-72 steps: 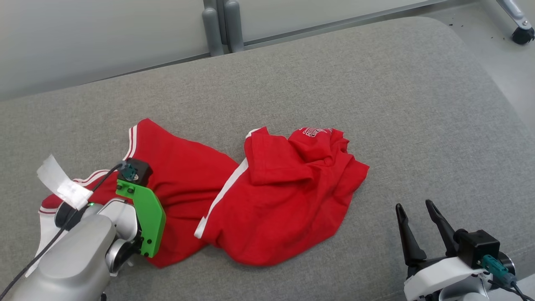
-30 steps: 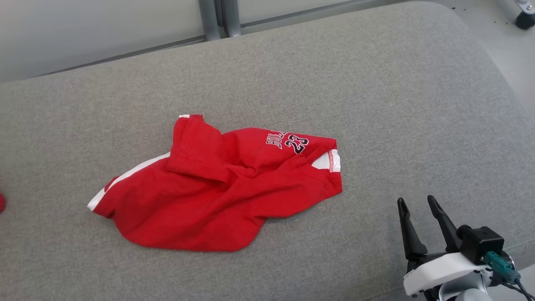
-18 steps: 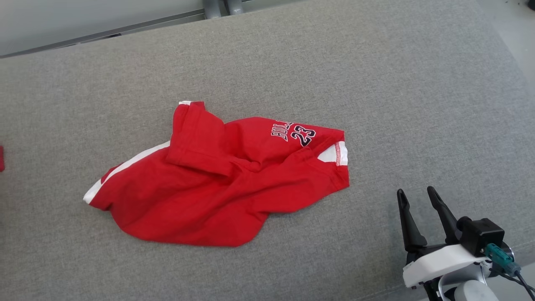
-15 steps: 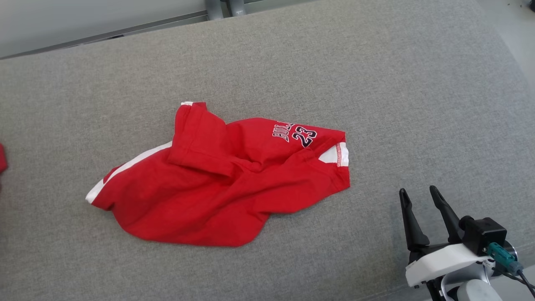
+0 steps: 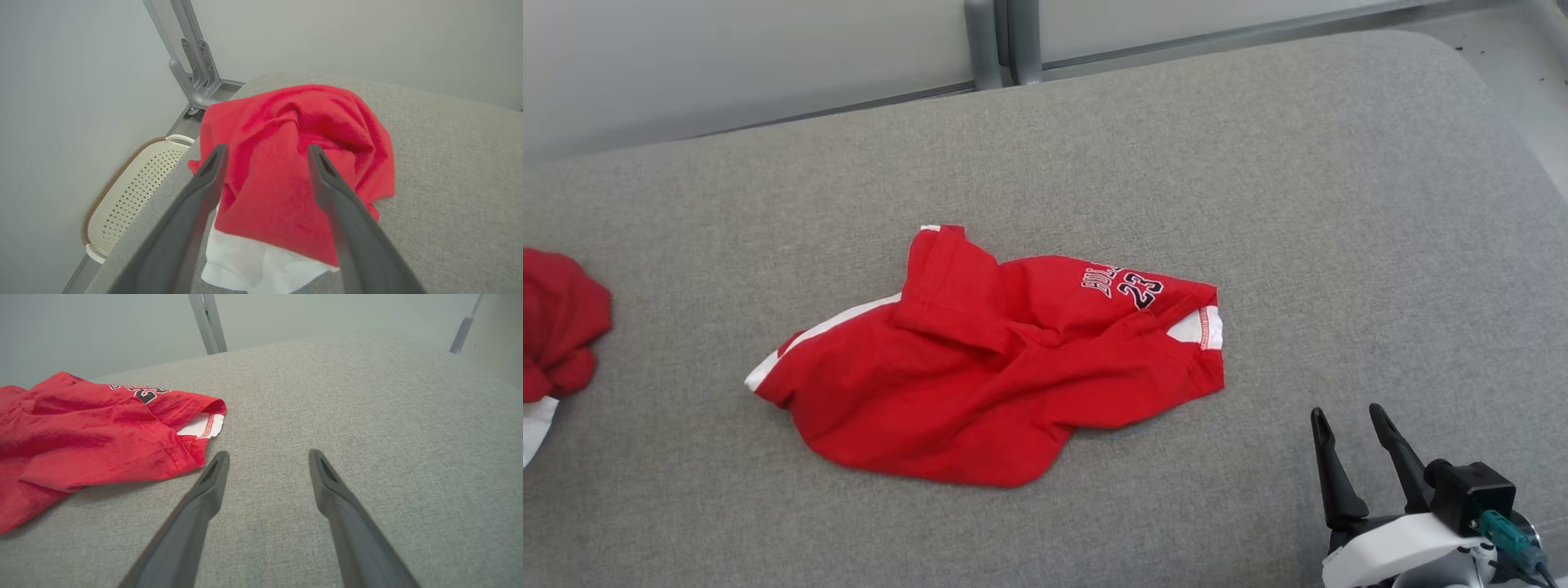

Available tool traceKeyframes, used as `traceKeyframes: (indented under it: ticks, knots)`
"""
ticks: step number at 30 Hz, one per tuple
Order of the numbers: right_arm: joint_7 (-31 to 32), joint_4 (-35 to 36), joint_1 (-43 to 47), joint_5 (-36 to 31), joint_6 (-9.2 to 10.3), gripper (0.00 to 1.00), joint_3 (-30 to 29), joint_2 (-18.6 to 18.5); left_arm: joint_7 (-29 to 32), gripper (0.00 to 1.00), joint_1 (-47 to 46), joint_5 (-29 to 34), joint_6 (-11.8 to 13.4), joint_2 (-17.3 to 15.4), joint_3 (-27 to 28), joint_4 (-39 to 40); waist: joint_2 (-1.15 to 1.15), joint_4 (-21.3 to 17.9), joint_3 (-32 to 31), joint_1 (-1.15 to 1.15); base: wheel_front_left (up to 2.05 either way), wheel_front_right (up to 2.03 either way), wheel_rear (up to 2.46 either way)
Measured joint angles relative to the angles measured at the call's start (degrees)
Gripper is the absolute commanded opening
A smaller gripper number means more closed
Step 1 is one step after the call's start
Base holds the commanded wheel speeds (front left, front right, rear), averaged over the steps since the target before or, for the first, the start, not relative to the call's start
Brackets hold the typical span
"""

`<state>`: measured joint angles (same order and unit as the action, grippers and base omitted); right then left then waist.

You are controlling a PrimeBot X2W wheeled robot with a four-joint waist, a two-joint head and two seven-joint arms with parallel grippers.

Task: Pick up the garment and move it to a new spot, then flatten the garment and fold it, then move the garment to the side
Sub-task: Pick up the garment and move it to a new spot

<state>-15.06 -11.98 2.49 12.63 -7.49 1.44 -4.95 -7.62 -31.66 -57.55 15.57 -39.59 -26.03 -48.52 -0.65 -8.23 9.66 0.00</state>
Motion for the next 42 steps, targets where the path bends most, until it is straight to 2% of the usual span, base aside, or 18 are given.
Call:
traceKeyframes:
  ticks: [4, 5, 9, 14, 19, 23, 26, 29, 37, 42]
  knots:
    - [0.0, 0.0, 1.5, -0.1, 0.0, 1.0, -0.2, 0.1, -1.6, 1.0, 2.2, -0.1, -0.1, 1.3, -0.2, 2.0, 0.0, 0.8, -1.8, 0.0, 0.0, 0.0, 0.0]
    - [0.0, -0.1, 2.5, -0.2, 0.0, 1.0, 0.0, 0.1, -3.4, 1.0, 3.6, -0.3, 0.1, 2.3, 0.1, 4.4, 0.0, 1.5, -3.1, 0.0, 0.0, 0.0, 0.0]
    - [0.0, 0.0, 3.7, -0.3, 0.0, 1.0, 0.1, 0.1, -5.8, 1.0, 5.9, 0.2, 0.4, 2.5, 0.6, 9.4, 0.0, 2.6, -5.1, 0.0, 0.0, 0.0, 0.0]
    - [0.0, 0.7, 4.4, -0.7, 0.0, 1.0, 0.6, -0.8, -7.1, 1.0, 11.0, 3.1, 2.0, 3.7, 0.1, 20.8, 0.0, 4.7, -7.7, 0.0, 0.0, 0.0, 0.0]
    - [0.0, 1.9, 4.3, -1.1, 0.0, 1.0, 1.2, -2.0, -7.3, 1.0, 16.3, 6.1, 4.7, 4.7, 0.3, 30.9, 0.0, 6.1, -9.4, 0.0, 0.0, 0.0, 0.0]
    - [0.0, 2.9, 4.3, -1.8, 0.0, 1.0, 1.5, -3.1, -7.4, 1.0, 21.1, 8.7, 5.0, 6.5, 0.7, 36.9, 0.0, 6.0, -10.2, 0.0, 0.0, 0.0, 0.0]
    - [0.0, 3.7, 4.3, -1.9, 0.0, 1.0, 1.6, -3.6, -7.5, 1.0, 25.2, 11.0, 4.6, 8.2, 1.3, 38.3, 0.0, 5.5, -10.7, 0.0, 0.0, 0.0, 0.0]
    - [0.0, 4.4, 4.4, -2.3, 0.0, 1.0, 1.4, -4.1, -7.5, 1.0, 28.3, 13.7, 3.4, 9.8, 2.1, 38.9, 0.0, 5.0, -11.1, 0.0, 0.0, 0.0, 0.0]
    - [0.0, 5.0, 5.3, -2.4, 0.0, 1.0, 0.4, -4.7, -7.5, 1.0, 36.5, 22.5, -6.2, 14.4, 6.8, 41.0, 0.0, 4.6, -12.1, 0.0, 0.0, 0.0, 0.0]
    - [0.0, 5.2, 5.8, -2.4, 0.0, 1.0, -0.3, -4.7, -7.5, 1.0, 40.8, 27.1, -9.6, 18.4, 10.2, 41.8, 0.0, 4.9, -12.5, 0.0, 0.0, 0.0, 0.0]
